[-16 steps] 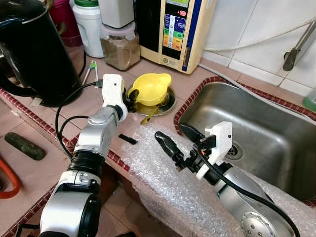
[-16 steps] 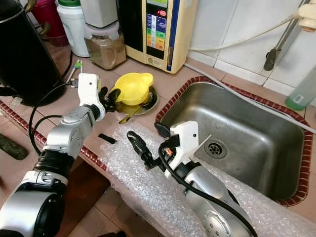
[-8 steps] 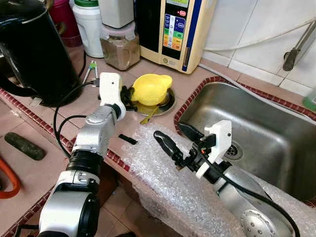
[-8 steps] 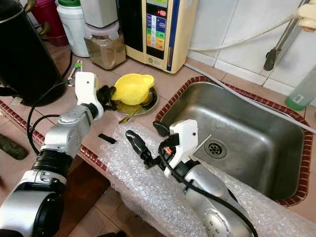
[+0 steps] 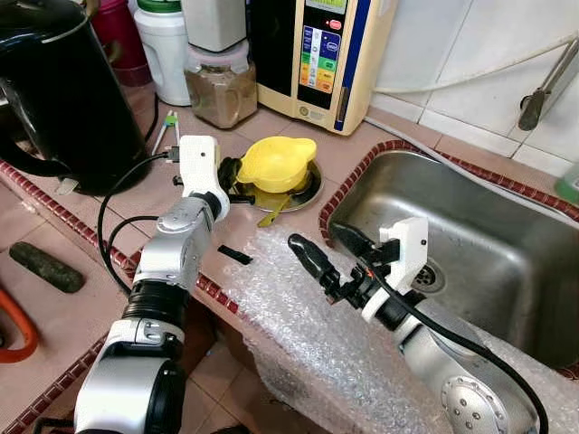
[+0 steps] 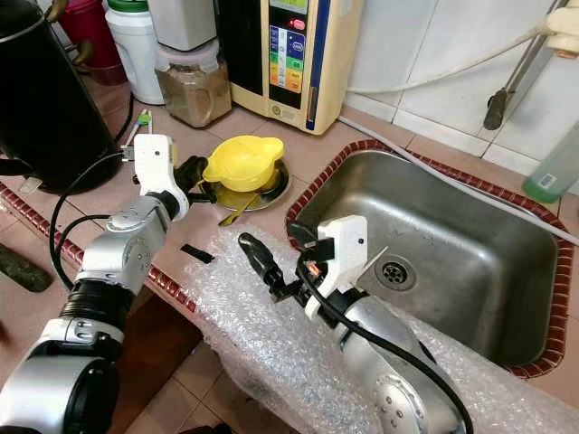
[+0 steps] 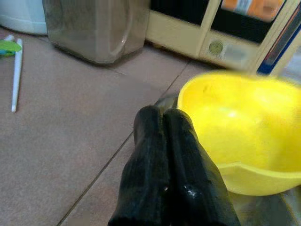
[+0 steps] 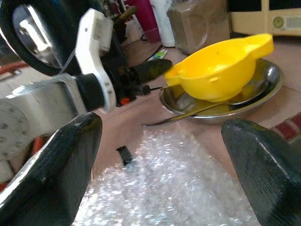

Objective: Kitchen organization

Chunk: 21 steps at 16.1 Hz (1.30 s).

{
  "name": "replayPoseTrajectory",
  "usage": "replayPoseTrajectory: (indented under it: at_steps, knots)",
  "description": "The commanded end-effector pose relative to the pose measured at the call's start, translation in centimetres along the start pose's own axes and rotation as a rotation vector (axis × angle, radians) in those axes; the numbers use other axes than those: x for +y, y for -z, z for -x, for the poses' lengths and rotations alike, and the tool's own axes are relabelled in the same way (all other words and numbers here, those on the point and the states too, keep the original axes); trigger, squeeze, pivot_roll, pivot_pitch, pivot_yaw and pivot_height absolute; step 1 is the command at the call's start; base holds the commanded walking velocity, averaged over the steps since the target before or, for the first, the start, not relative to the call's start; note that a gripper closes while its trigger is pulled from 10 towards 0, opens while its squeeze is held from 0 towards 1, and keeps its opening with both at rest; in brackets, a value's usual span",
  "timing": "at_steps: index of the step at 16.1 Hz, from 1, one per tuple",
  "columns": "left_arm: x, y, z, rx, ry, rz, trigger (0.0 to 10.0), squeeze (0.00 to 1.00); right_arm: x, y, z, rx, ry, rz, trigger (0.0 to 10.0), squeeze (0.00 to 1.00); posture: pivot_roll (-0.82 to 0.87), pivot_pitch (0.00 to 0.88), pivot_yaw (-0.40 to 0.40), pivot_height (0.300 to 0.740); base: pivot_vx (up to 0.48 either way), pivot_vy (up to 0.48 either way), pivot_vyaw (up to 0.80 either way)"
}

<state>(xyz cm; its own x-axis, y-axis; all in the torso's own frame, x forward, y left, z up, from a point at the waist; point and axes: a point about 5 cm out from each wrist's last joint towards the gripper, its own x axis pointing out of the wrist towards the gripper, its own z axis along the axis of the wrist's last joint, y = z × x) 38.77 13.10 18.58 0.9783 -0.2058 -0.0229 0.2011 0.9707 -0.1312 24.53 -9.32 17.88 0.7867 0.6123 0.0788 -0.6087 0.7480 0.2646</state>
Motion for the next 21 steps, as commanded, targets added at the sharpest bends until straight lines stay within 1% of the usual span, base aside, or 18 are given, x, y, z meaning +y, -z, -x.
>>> replayPoseTrajectory:
  at_steps: [1,2,3,4,7,8,9,10,11,13,15,17,19,21]
  knots:
    - [-0.1,-0.8,0.1,-0.053,0.003,0.015,0.0,0.0,-0.3,-0.1,-0.1,-0.004,0.017,0.021,10.0,0.0,-0.02,0.108,-0.014,0.74,0.0,0.0,0.0]
    - [-0.3,-2.3,0.1,-0.147,0.007,0.033,0.0,0.0,-0.7,-0.3,-0.2,-0.021,0.057,0.027,10.0,0.0,-0.02,0.108,-0.013,0.74,0.0,0.0,0.0]
    - [-0.4,-2.9,0.1,-0.183,0.004,0.027,0.0,0.0,-0.9,-0.4,-0.2,-0.027,0.076,0.031,10.0,0.0,-0.02,0.108,-0.014,0.74,0.0,0.0,0.0]
    - [-0.4,-3.6,0.2,-0.243,-0.008,0.028,10.0,0.0,-1.2,-0.7,-0.3,-0.046,0.11,0.059,10.0,0.0,-0.03,0.108,-0.016,0.74,0.0,0.0,0.0]
    - [-0.3,-4.3,0.3,-0.284,-0.03,0.029,10.0,0.01,-1.8,-1.1,-0.5,-0.057,0.156,0.098,10.0,0.0,-0.03,0.107,-0.018,0.74,0.0,0.0,0.0]
    - [-0.1,-4.0,0.2,-0.262,-0.042,0.036,10.0,0.98,-2.1,-1.2,-0.5,-0.055,0.178,0.134,10.0,0.0,-0.03,0.107,-0.021,0.74,0.0,0.0,0.0]
    - [0.0,-3.6,0.2,-0.242,-0.045,0.069,10.0,1.0,-2.2,-1.3,-0.6,-0.051,0.185,0.152,10.0,0.0,-0.03,0.106,-0.021,0.74,0.0,0.0,0.0]
    - [0.1,-3.1,0.2,-0.208,-0.047,0.078,10.0,1.0,-2.1,-1.3,-0.6,-0.049,0.176,0.154,10.0,0.0,-0.03,0.106,-0.022,0.74,0.0,0.0,0.0]
    - [0.4,-2.9,0.2,-0.206,-0.075,0.111,10.0,1.0,-1.8,-1.2,-0.8,-0.039,0.151,0.172,10.0,0.0,-0.04,0.106,-0.024,0.74,0.0,0.0,0.0]
    - [0.2,-2.5,-0.1,-0.169,-0.061,0.182,10.0,1.0,-1.4,-1.2,-0.8,-0.03,0.143,0.199,10.0,0.0,-0.04,0.107,-0.026,0.74,0.0,0.0,0.0]
    - [-0.4,-2.3,-0.5,-0.132,-0.032,0.234,10.0,1.0,-1.3,-0.8,-0.7,-0.013,0.096,0.142,10.0,0.0,-0.05,0.105,-0.026,0.74,0.0,0.0,0.0]
    - [-1.1,-2.3,-0.8,-0.098,0.008,0.273,10.0,1.0,-1.5,-0.9,-0.5,-0.019,0.102,0.137,10.0,0.0,-0.05,0.102,-0.027,0.74,0.0,0.0,0.0]
    - [-1.5,-2.6,-1.1,-0.08,0.032,0.287,10.0,1.0,-1.6,-1.1,-0.5,-0.026,0.097,0.126,10.0,0.0,-0.05,0.103,-0.027,0.74,0.0,0.0,0.0]
    - [-1.5,-2.9,-1.3,-0.08,0.035,0.29,10.0,1.0,-1.5,-1.1,-0.5,-0.031,0.081,0.115,10.0,0.0,-0.05,0.093,-0.024,0.74,0.0,0.0,0.0]
